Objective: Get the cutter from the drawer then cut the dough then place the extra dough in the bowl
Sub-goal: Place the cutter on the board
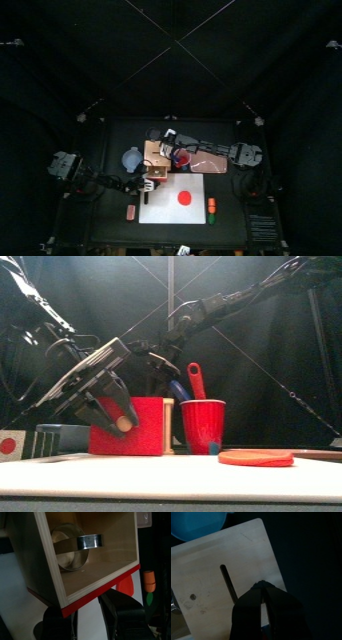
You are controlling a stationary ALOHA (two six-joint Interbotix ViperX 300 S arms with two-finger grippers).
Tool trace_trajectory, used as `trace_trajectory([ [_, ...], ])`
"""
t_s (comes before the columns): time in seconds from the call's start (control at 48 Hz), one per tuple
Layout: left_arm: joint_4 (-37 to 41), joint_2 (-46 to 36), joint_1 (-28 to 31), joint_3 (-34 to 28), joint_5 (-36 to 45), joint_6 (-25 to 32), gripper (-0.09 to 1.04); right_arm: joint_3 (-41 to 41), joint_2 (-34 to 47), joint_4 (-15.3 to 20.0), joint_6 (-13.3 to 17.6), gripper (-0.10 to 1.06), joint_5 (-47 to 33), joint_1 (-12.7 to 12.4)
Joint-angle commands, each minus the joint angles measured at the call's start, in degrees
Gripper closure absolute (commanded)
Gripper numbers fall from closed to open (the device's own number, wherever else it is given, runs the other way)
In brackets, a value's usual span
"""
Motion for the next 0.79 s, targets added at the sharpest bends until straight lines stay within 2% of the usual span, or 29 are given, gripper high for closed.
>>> trace_trajectory([
  [0.021,-0.1,-0.4,-1.5,-1.8,0.4,0.2,0.43,-0.6,-0.7,-0.1,0.0,0.93,0.1,-0.2],
  [0.438,-2.3,-0.2,-2.6,-2.0,0.4,0.3,0.43,-0.7,-0.5,0.1,0.0,0.93,-0.4,-0.2],
  [0.792,-2.4,1.1,-2.8,-2.7,0.4,0.3,0.43,-2.7,0.4,-0.1,-0.1,0.93,-0.8,1.8],
])
